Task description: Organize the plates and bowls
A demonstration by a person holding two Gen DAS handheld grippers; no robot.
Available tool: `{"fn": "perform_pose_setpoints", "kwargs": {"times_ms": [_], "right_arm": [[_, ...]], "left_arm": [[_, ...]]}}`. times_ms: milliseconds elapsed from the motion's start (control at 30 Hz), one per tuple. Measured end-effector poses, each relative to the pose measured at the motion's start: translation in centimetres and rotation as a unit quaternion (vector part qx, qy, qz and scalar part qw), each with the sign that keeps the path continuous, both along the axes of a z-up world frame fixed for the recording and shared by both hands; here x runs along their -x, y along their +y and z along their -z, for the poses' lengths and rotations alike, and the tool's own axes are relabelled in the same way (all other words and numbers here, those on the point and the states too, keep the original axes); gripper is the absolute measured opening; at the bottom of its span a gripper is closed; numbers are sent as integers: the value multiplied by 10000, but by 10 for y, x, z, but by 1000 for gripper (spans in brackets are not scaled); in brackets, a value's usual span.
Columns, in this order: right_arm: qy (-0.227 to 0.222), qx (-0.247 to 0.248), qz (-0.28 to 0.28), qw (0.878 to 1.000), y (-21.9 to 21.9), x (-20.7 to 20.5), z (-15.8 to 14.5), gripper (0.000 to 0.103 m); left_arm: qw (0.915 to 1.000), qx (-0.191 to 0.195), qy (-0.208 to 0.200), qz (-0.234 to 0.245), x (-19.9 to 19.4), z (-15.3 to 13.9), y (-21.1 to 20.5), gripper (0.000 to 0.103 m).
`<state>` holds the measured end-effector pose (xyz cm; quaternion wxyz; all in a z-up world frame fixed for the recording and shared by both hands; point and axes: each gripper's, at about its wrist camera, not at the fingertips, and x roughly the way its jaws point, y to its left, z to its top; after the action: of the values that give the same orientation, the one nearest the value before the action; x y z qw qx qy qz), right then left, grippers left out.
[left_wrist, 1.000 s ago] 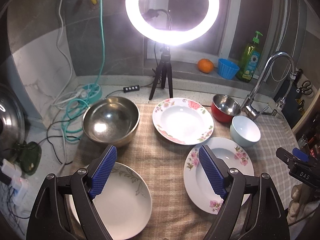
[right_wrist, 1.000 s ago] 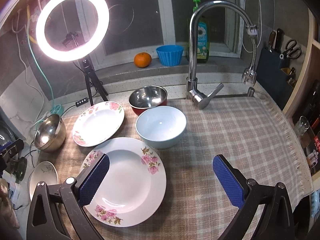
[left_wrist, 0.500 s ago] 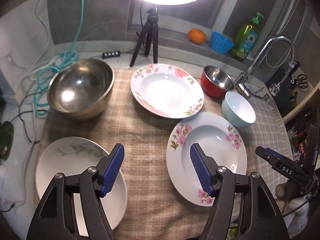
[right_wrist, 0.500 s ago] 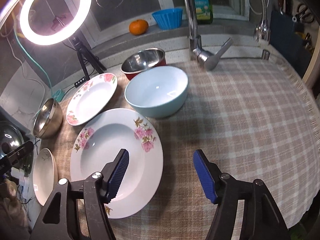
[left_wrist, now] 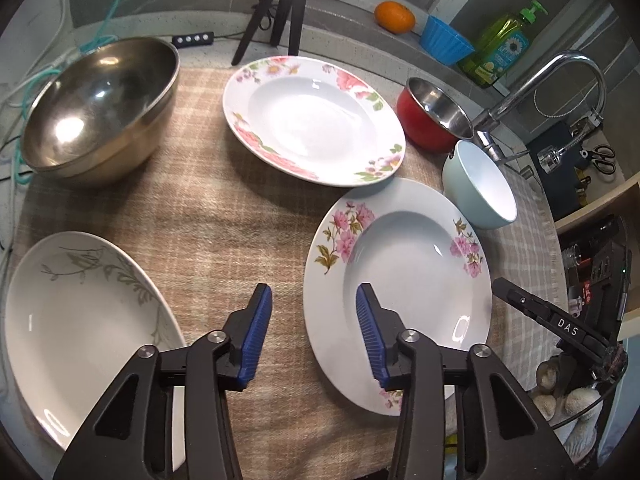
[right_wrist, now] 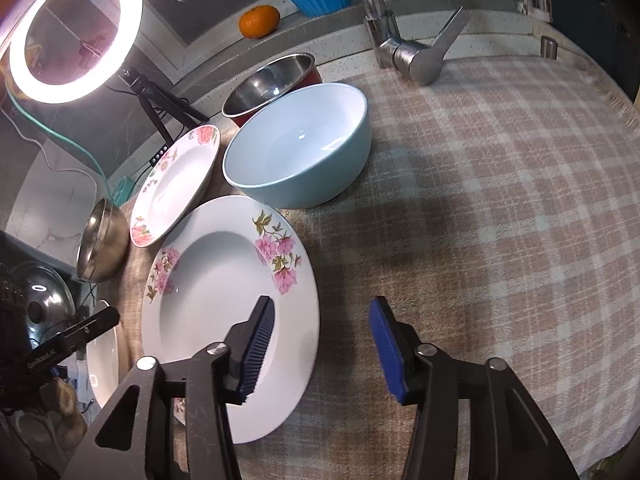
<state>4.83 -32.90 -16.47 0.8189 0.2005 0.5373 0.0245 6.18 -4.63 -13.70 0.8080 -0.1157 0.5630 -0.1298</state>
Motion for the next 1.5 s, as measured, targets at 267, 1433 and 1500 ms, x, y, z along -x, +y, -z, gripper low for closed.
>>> {"fn": "perform_pose_setpoints", "kwargs": {"times_ms": [267, 1433, 1500], "right_arm": [[210, -154, -48, 9996, 3, -11, 12, 32], [377, -378, -251, 9983, 11, -20, 18, 19], [382, -370, -253, 9983, 12, -19, 18, 19]], "left_arm": [[9997, 87, 230, 15, -8, 13, -1, 34], [9984, 66, 543, 167, -17, 28, -9, 20], [9984, 59, 543, 166, -15, 28, -8, 20]]}}
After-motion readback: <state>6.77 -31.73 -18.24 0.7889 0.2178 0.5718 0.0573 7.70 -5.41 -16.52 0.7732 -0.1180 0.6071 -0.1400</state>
